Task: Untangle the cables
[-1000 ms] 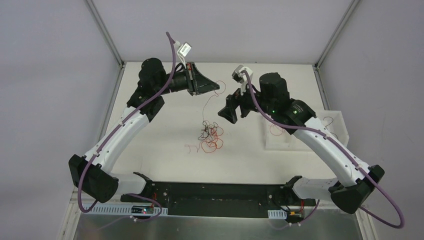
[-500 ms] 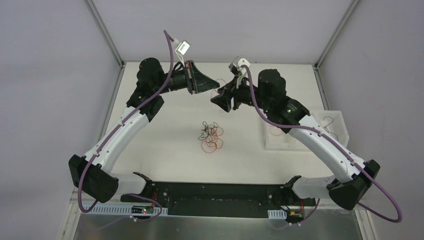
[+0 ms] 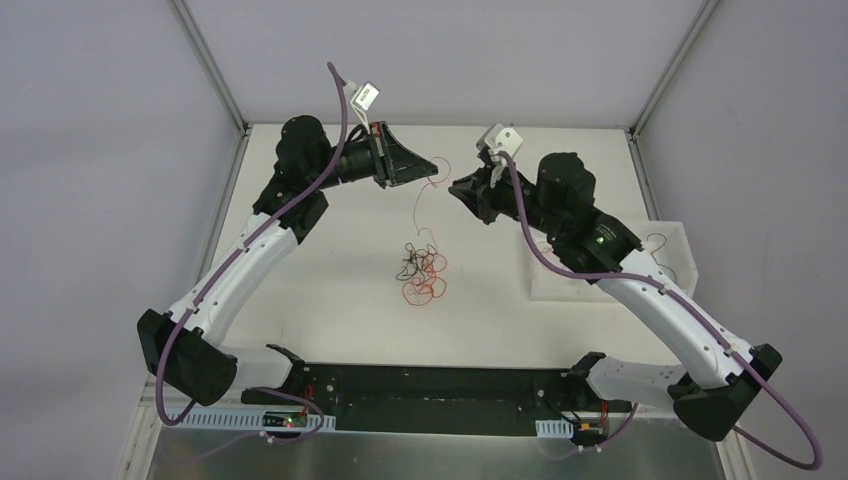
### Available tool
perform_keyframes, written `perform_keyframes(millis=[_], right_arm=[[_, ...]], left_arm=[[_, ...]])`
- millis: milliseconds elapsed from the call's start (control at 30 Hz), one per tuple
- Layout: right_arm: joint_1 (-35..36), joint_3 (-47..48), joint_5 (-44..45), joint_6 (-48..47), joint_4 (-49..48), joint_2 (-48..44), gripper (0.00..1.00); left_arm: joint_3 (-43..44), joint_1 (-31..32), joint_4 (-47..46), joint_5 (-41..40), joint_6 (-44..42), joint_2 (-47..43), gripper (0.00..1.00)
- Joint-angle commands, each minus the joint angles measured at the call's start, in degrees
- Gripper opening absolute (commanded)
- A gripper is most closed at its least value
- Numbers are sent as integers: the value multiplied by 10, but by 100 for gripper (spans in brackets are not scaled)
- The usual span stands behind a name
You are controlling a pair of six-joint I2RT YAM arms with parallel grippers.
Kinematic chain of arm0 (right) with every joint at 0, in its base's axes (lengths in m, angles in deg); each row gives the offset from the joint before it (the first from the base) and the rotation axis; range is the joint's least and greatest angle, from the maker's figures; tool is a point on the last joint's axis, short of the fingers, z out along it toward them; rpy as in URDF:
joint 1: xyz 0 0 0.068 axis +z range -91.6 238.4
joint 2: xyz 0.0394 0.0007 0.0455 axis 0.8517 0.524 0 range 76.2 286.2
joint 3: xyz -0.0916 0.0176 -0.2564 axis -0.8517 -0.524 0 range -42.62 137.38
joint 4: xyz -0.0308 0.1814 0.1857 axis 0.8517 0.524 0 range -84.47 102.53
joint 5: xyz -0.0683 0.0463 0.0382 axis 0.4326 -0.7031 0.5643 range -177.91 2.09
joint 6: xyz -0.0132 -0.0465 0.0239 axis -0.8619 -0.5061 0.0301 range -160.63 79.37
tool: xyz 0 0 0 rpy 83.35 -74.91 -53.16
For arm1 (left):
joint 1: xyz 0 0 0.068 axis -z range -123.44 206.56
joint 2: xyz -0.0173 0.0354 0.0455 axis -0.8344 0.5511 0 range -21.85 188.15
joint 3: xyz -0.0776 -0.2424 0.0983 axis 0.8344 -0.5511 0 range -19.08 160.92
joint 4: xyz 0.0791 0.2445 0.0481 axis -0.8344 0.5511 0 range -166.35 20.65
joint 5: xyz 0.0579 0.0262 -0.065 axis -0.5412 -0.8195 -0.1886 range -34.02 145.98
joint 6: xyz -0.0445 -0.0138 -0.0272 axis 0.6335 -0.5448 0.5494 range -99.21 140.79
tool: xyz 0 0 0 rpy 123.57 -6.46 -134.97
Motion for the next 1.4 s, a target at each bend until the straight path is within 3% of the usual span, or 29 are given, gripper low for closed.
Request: perform_keyframes(millis=[0, 33, 67, 433, 700, 867, 933, 1067, 1100, 1200, 1367], right_arm=[[-1, 13, 4, -25, 35, -36, 41], [0, 11, 1, -24, 33, -39, 56], [1, 9, -2, -25, 29, -41, 61], [28, 36, -10, -39, -42, 14, 60], [33, 32, 10, -46, -111, 30, 48], [33, 32, 3, -46, -115, 32, 22], [34, 30, 4, -48, -110, 29, 1], [33, 26, 15, -53, -84, 18, 0], [31, 25, 21, -53, -71, 14, 0], [16, 22, 34, -47, -32, -10, 0], [-48, 47, 41, -33, 72, -55, 0]], left_arm=[[17, 5, -20, -7, 11, -5, 0], [20, 5, -22, -5, 16, -4, 0], [21, 5, -22, -3, 20, -3, 0], [23, 9, -33, -1, 46, 3, 0], [16, 14, -34, -2, 52, 7, 0], [19, 17, -34, -5, 54, 9, 0], [22, 16, -33, -5, 53, 10, 0], [29, 16, -13, -13, 38, 8, 0], [30, 15, -5, -15, 32, 5, 10], [36, 6, 29, -23, 7, -2, 54], [28, -28, 67, -19, -32, -20, 85]])
